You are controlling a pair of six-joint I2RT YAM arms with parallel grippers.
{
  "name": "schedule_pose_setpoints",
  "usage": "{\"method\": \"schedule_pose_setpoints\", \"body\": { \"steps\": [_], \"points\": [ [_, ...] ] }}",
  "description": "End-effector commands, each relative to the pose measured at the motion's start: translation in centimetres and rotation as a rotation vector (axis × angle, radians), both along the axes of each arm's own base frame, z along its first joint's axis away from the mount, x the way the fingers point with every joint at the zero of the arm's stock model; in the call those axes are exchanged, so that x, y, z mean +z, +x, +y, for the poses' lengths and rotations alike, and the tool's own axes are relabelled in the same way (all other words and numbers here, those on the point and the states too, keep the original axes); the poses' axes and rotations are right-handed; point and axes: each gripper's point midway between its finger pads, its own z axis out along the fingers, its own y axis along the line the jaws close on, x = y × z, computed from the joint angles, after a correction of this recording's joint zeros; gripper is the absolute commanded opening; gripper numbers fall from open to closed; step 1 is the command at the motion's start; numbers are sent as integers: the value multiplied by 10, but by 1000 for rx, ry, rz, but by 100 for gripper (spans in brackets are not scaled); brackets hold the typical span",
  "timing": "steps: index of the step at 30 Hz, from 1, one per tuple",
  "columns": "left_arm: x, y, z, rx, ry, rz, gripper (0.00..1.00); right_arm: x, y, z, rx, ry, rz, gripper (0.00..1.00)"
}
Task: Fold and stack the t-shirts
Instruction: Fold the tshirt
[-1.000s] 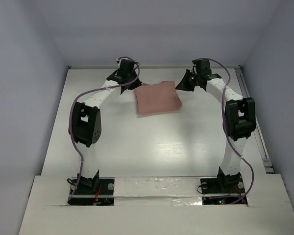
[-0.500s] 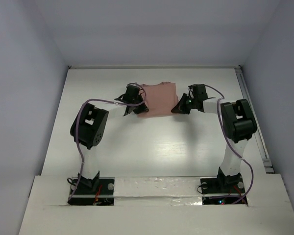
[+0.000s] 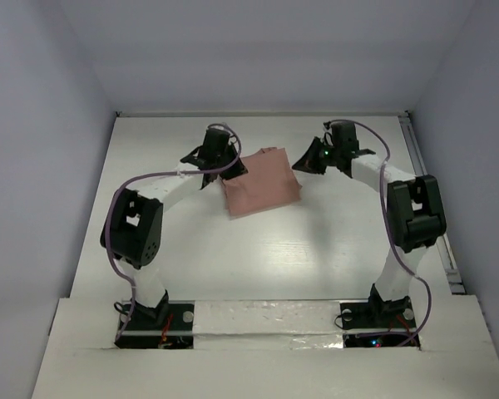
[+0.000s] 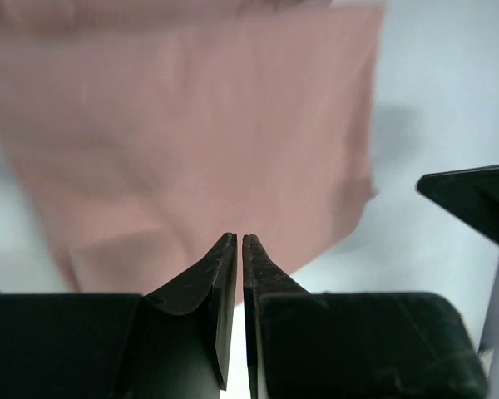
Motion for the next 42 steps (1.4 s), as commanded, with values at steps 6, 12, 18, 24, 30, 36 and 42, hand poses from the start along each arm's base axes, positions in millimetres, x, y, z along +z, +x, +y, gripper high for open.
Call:
{"method": "schedule_pose_setpoints", "body": {
  "steps": [6,12,18,24,30,36,42],
  "points": [
    [-18,54,27,93,23,5,4,5,68,28,79,58,-38,0],
    [-48,69,57,147,83,31,4,-23,112,43,88,88,6,0],
    [-67,77,79,184,97,49,4,-65,131,41,45,47,81,0],
    [-72,82,94,215,94,64,4,-70,119,38,25,48,98,0],
    [-1,77,99,196,93,-68,9,-15,108,35,54,52,-3,0],
    [104,54,110,205,88,-260,27,96,88,24,51,35,-215,6],
    [206,-7,97,173,13,-484,45,189,2,-1,1,69,-407,29]
  ]
}}
